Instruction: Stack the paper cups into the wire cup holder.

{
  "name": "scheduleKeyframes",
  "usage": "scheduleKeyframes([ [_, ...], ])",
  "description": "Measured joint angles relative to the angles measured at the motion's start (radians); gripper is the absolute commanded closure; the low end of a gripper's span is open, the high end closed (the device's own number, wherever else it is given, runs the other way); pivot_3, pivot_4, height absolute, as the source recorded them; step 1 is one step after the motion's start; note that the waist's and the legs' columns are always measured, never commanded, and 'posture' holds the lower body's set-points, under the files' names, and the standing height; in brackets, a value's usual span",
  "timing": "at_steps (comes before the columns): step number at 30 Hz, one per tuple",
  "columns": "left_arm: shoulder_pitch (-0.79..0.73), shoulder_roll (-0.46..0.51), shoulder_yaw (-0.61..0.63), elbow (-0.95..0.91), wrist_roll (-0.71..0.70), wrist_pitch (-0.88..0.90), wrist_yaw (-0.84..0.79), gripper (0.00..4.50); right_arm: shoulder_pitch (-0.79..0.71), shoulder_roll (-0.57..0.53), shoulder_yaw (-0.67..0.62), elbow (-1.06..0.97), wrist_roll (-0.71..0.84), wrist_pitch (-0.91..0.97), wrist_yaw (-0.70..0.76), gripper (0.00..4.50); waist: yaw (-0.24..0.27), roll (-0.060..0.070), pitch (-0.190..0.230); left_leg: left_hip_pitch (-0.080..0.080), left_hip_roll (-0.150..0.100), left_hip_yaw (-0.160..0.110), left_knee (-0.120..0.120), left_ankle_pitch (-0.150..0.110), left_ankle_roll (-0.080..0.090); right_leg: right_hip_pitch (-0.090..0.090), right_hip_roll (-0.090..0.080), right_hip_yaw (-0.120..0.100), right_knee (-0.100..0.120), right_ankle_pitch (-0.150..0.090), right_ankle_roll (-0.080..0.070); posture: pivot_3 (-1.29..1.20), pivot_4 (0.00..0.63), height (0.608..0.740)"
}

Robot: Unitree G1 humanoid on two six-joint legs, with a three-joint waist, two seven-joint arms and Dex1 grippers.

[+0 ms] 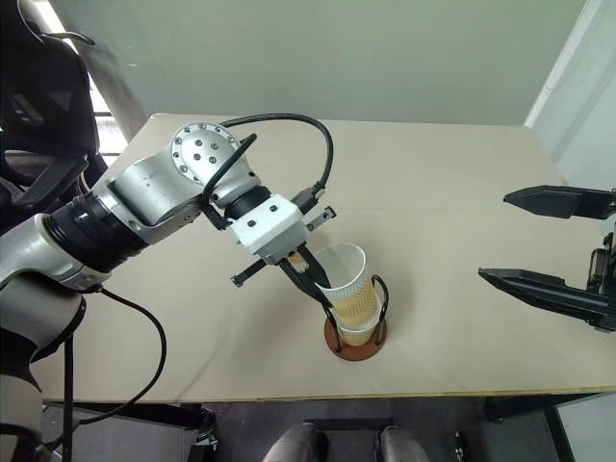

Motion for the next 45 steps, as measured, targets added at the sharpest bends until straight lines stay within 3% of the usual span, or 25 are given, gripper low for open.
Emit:
scheduleKeyframes([
  [9,0.008,-0.024,-0.001,0.015,0.021,0.0,0.0,4.47,0.03,0.0,0.0,-0.005,-0.002,-0.011,0.0,0.0,0.0,0.0,0.0,0.0,0.0,0.001,0.0,0.0,0.0,0.0,0.0,0.001,0.0,0.001,0.001,0.0,0.15,0.74],
  [10,0.008,-0.024,-0.001,0.018,0.021,0.0,0.0,4.29,0.032,0.0,0.0,-0.005,-0.002,-0.011,0.0,0.0,0.0,0.0,0.0,0.0,0.0,0.001,0.0,0.0,0.0,0.0,0.0,0.001,-0.001,0.001,0.001,0.0,0.15,0.74],
  [12,0.008,-0.029,-0.001,0.03,0.024,-0.001,0.0,3.85,0.035,0.0,0.0,-0.005,-0.002,-0.016,0.0,0.0,0.0,0.0,0.0,0.0,0.0,0.001,0.0,0.0,0.0,0.0,0.0,0.001,-0.001,0.001,0.001,0.0,0.15,0.74],
  [19,0.019,-0.048,0.003,0.062,0.026,-0.024,0.0,1.35,0.049,0.001,0.0,-0.007,-0.013,-0.033,-0.002,0.0,0.0,0.0,0.0,0.0,0.0,0.001,0.0,0.0,0.0,0.0,0.0,0.001,-0.001,0.001,0.001,0.0,0.15,0.74],
  [23,0.047,-0.106,0.061,0.101,0.029,-0.033,-0.001,0.03,0.05,0.001,0.002,-0.007,-0.021,-0.045,-0.002,0.0,0.001,0.0,0.0,-0.001,0.0,0.002,0.001,0.0,0.0,0.0,0.0,0.001,-0.001,0.001,0.002,0.0,0.15,0.74],
  [27,0.055,-0.181,0.221,0.227,0.116,-0.017,0.01,0.03,0.048,0.001,0.017,-0.003,-0.03,-0.065,-0.002,0.0,0.0,0.001,0.0,-0.001,0.0,0.002,0.002,0.0,0.001,0.0,0.0,0.002,-0.001,0.002,0.003,0.0,0.15,0.74],
  [35,0.151,-0.086,0.425,0.581,0.413,-0.002,0.02,0.03,0.043,0.0,0.065,0.037,-0.064,-0.114,0.019,0.0,-0.014,0.006,-0.002,0.001,0.0,0.002,0.0,0.0,0.0,-0.002,0.001,0.003,0.0,0.002,0.002,0.0,0.15,0.74],
  [39,0.172,-0.155,0.49,0.66,0.483,0.004,0.037,0.03,0.018,-0.009,0.12,0.062,-0.084,-0.142,0.032,0.0,0.013,0.006,-0.002,-0.005,0.0,0.003,0.004,0.001,0.004,-0.004,-0.001,0.003,-0.001,0.003,0.004,0.0,0.15,0.74],
  [45,0.18,-0.239,0.543,0.779,0.596,-0.018,0.06,0.03,0.004,-0.026,0.133,0.081,-0.101,-0.157,0.051,0.0,0.015,0.006,-0.002,-0.007,0.0,0.004,0.013,0.0,0.007,-0.003,-0.001,0.004,-0.001,0.004,0.006,0.0,0.15,0.74],
])
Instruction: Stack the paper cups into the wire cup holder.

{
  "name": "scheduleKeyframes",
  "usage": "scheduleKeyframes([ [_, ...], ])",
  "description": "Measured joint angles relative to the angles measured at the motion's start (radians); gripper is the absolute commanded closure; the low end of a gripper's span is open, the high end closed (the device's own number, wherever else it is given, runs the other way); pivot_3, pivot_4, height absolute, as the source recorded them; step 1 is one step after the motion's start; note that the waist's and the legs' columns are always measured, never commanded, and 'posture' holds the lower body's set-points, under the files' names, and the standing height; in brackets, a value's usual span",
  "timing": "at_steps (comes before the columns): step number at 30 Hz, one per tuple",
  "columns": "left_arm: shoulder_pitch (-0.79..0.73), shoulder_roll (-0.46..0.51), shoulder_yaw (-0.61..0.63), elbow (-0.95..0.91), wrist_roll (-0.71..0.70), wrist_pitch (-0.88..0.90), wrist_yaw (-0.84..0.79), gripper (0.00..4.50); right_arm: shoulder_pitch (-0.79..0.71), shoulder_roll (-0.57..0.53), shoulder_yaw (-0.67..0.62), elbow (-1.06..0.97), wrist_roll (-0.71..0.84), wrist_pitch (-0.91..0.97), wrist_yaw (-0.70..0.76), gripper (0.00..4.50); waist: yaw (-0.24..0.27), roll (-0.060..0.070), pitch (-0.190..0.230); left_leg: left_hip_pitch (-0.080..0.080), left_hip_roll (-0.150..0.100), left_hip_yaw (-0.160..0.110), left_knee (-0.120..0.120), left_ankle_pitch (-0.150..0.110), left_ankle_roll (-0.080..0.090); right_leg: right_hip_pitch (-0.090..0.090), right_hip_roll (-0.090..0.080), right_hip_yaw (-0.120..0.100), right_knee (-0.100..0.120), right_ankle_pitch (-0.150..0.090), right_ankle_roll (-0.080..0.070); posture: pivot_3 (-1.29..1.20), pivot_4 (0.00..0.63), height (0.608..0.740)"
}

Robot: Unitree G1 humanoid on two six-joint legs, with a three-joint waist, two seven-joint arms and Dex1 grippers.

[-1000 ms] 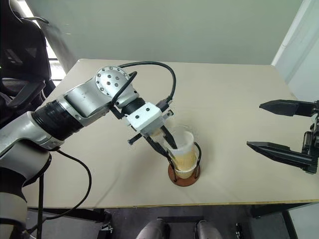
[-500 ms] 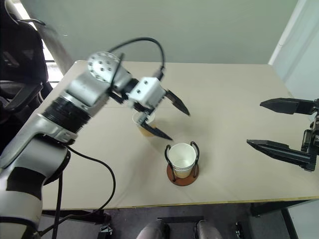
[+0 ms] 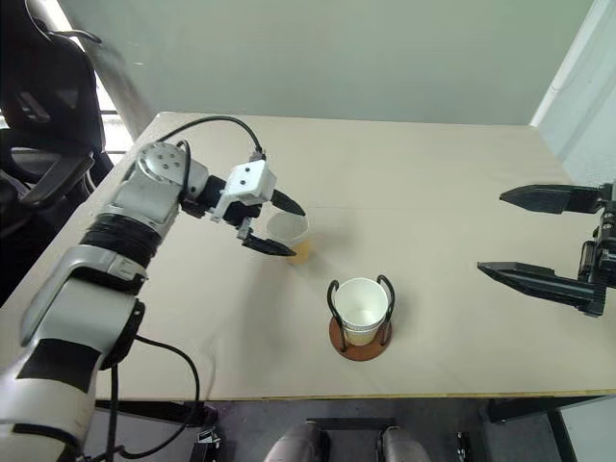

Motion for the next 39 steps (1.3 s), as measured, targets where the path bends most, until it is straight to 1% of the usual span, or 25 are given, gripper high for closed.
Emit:
scheduleKeyframes([
  [2,0.005,-0.024,0.003,0.037,0.035,-0.016,0.003,0.03,0.0,0.0,0.0,-0.003,0.0,0.001,0.0,0.0,-0.001,0.0,0.0,0.0,0.0,0.001,0.001,0.0,0.001,0.0,0.0,0.0,0.0,0.0,0.0,0.0,0.15,0.74],
  [5,0.007,-0.055,0.036,0.078,0.061,-0.042,0.0,0.55,0.001,0.0,-0.001,-0.009,0.001,0.006,-0.001,0.0,-0.002,0.0,0.0,0.0,0.0,0.001,0.001,0.0,0.001,0.0,0.0,0.0,0.0,0.0,0.0,0.0,0.15,0.74],
  [8,0.007,-0.081,0.062,0.094,0.087,-0.058,-0.004,1.57,0.006,0.0,-0.004,-0.014,0.001,0.018,-0.001,0.0,-0.002,0.0,0.0,0.0,0.0,0.001,0.002,0.0,0.001,0.0,0.0,0.0,0.001,0.001,0.001,0.0,0.15,0.74],
  [10,0.004,-0.094,0.07,0.112,0.109,-0.076,0.006,2.37,0.006,-0.001,-0.01,-0.02,0.002,0.026,-0.002,0.0,-0.003,0.0,0.0,0.0,0.0,0.001,0.002,0.0,0.001,0.0,0.0,0.001,0.001,0.001,0.001,0.0,0.15,0.74],
  [13,-0.006,-0.095,0.074,0.14,0.159,-0.131,0.061,3.42,0.006,-0.001,-0.022,-0.029,0.002,0.036,-0.003,0.0,-0.007,0.0,0.0,0.002,0.0,0.001,0.002,0.0,0.001,0.002,0.0,0.001,0.001,0.001,0.001,0.0,0.15,0.74],
  [16,-0.009,-0.095,0.083,0.158,0.191,-0.16,0.082,4.45,0.006,-0.001,-0.039,-0.036,0.003,0.044,-0.005,0.0,-0.012,0.001,-0.001,0.004,0.0,0.002,0.002,0.0,0.001,0.003,0.001,0.002,0.001,0.001,0.001,0.0,0.15,0.74],
  [20,-0.009,-0.092,0.083,0.18,0.248,-0.21,0.137,4.45,0.01,-0.001,-0.047,-0.038,0.003,0.052,-0.005,0.0,-0.017,0.002,-0.001,0.009,0.0,0.002,0.002,0.0,0.001,0.008,0.001,0.003,0.001,0.001,0.001,0.0,0.15,0.74],
  [23,-0.009,-0.091,0.096,0.191,0.258,-0.218,0.143,4.45,0.012,-0.001,-0.048,-0.037,0.001,0.052,-0.001,0.0,-0.019,0.003,-0.002,0.013,0.0,0.003,0.001,-0.001,0.001,0.011,0.002,0.004,0.001,-0.001,0.004,0.0,0.15,0.74],
  [27,-0.009,-0.088,0.128,0.192,0.252,-0.206,0.084,4.45,0.011,-0.002,-0.047,-0.033,-0.002,0.048,0.004,0.0,-0.02,0.002,-0.001,0.013,0.0,0.003,0.001,0.0,0.001,0.009,0.002,0.006,0.001,-0.001,0.003,0.0,0.15,0.74],
  [30,-0.006,-0.054,0.165,0.155,0.213,-0.131,-0.023,4.45,0.011,-0.002,-0.047,-0.028,-0.009,0.044,0.009,0.0,-0.022,0.002,-0.001,0.009,0.0,0.004,0.001,0.001,0.001,0.005,0.003,0.006,0.001,0.0,0.002,0.0,0.15,0.74],
  [31,-0.007,-0.039,0.185,0.139,0.197,-0.093,-0.043,4.29,0.011,-0.002,-0.045,-0.025,-0.012,0.039,0.011,0.0,-0.022,0.002,-0.001,0.007,0.0,0.004,0.002,0.001,0.001,0.003,0.003,0.007,0.001,0.004,0.003,0.0,0.15,0.74],
  [33,-0.01,-0.007,0.22,0.104,0.169,-0.039,-0.05,3.84,0.009,-0.002,-0.036,-0.017,-0.019,0.03,0.015,0.0,-0.022,0.002,-0.001,0.003,0.0,0.004,0.002,0.001,0.001,0.0,0.003,0.007,0.001,0.006,-0.001,0.0,0.15,0.74],
  [37,-0.025,0.029,0.25,0.066,0.164,-0.018,-0.044,2.53,-0.002,-0.002,0.003,0.003,-0.037,0.003,0.023,0.0,-0.017,0.002,-0.001,0.0,0.0,0.004,0.002,0.0,0.001,-0.002,0.002,0.008,0.0,0.005,0.002,0.0,0.15,0.74],
  [39,-0.024,0.036,0.257,0.066,0.166,-0.018,-0.038,1.8,-0.011,-0.002,0.019,0.009,-0.042,-0.009,0.028,0.0,-0.014,0.002,-0.001,-0.001,0.0,0.004,0.002,0.0,0.002,-0.003,0.002,0.009,0.0,0.004,0.002,0.0,0.15,0.74],
])
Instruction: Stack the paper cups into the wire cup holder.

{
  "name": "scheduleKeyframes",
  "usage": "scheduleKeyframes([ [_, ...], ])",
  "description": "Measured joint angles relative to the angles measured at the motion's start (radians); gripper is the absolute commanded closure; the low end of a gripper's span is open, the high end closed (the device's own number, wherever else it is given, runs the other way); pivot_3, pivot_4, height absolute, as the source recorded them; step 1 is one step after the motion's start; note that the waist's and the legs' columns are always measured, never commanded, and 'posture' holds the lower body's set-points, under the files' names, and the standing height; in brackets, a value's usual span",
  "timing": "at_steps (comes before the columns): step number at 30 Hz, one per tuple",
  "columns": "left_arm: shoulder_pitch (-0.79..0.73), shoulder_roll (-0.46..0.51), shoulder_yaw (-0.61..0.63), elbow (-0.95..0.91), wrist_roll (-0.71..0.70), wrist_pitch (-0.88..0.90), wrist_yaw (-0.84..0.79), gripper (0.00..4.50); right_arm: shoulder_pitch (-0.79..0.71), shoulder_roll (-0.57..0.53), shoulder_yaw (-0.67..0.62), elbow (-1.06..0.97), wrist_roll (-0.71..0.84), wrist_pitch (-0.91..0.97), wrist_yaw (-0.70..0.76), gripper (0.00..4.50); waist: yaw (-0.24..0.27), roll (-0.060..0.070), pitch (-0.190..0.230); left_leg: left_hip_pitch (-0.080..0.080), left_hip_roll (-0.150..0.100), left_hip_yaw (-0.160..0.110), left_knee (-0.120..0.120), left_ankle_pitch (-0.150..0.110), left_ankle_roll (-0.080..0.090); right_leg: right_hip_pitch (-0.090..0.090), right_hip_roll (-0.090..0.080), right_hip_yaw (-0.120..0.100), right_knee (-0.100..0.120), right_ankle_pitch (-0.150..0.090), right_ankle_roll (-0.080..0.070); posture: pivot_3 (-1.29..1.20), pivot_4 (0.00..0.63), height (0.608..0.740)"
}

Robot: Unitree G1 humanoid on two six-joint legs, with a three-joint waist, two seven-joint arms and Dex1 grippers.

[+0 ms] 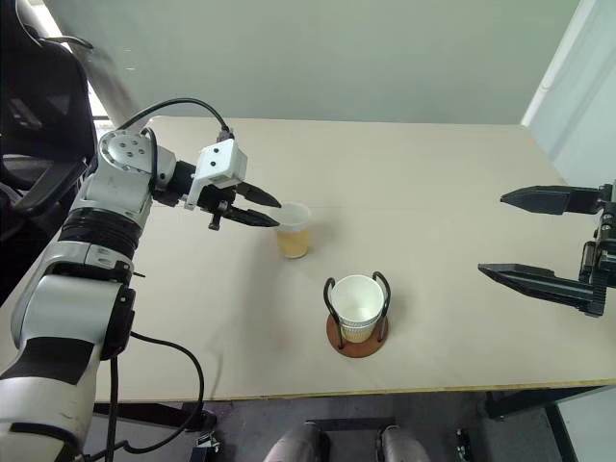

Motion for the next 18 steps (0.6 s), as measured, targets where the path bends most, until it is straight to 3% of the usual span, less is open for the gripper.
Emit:
scheduleKeyframes([
  [5,0.035,0.026,0.003,-0.05,-0.001,0.024,-0.013,0.02,-0.007,0.0,0.028,0.017,-0.016,-0.021,0.003,0.0,0.0,0.0,0.0,-0.001,0.0,0.002,0.0,-0.001,0.002,-0.001,0.0,0.001,-0.001,0.0,0.001,0.0,0.15,0.74],
  [18,0.077,-0.003,-0.031,-0.039,0.041,-0.085,-0.012,0.02,-0.01,0.0,0.047,0.022,-0.025,-0.028,0.009,0.0,0.0,0.0,0.0,0.0,0.0,0.003,0.001,-0.001,0.002,-0.002,0.0,0.003,0.0,0.001,0.001,0.0,0.15,0.74],
])
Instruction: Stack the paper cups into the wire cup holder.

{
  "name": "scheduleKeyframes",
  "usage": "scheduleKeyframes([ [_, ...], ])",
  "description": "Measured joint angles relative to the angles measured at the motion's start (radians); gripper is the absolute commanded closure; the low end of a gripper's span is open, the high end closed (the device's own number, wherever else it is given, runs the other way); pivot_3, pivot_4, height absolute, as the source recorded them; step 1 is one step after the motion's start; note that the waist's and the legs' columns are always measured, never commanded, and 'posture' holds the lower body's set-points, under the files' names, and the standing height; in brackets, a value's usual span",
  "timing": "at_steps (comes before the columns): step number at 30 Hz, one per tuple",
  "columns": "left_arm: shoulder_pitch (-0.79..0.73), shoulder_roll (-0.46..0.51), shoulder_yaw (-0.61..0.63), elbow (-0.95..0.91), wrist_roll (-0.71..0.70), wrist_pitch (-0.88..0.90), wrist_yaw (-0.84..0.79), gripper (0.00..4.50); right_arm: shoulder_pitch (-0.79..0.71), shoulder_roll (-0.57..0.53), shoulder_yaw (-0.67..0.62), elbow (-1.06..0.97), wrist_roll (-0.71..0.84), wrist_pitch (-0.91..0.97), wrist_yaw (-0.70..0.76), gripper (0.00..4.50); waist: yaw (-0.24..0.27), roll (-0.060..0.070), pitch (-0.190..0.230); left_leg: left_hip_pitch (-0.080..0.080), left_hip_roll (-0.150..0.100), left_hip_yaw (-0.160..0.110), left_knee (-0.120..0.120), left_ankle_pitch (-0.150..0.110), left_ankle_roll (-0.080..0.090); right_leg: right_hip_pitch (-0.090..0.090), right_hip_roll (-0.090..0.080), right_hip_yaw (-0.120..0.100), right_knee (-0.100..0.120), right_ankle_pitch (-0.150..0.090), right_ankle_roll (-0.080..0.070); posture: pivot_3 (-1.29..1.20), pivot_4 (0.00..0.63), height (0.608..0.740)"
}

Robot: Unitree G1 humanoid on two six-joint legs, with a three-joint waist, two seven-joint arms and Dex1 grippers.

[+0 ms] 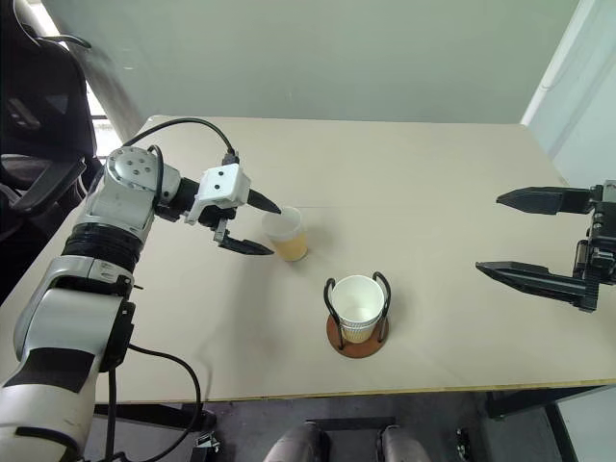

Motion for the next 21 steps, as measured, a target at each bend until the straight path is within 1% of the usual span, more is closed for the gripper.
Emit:
scheduleKeyframes([
  [7,0.02,-0.035,-0.037,0.023,0.034,-0.048,0.0,0.02,0.013,0.0,-0.036,-0.016,0.0,0.018,0.001,0.0,0.0,0.0,0.0,0.0,0.0,0.0,0.0,0.0,0.0,0.0,0.0,0.0,0.0,0.001,0.0,0.0,0.15,0.74],
  [12,0.02,-0.061,-0.053,0.056,0.071,-0.086,0.017,0.02,0.05,0.0,-0.065,-0.032,-0.002,0.038,0.017,0.0,0.0,0.0,0.0,0.0,0.0,0.0,0.0,0.0,0.0,0.0,0.0,0.0,0.0,0.001,0.0,0.0,0.15,0.74],
  [15,0.02,-0.08,-0.059,0.075,0.091,-0.106,0.036,0.59,0.053,0.0,-0.079,-0.035,-0.007,0.042,0.021,0.0,0.0,0.0,0.0,0.0,0.0,0.0,0.0,0.0,0.0,0.0,0.0,0.0,0.0,0.001,0.0,0.0,0.15,0.74],
  [21,0.019,-0.089,-0.065,0.1,0.106,-0.13,0.049,2.82,0.073,0.0,-0.093,-0.053,-0.012,0.049,0.02,0.0,0.0,0.0,0.0,0.0,0.0,0.001,0.0,0.0,0.0,0.0,0.0,0.0,0.0,0.001,0.0,0.0,0.15,0.74],
])
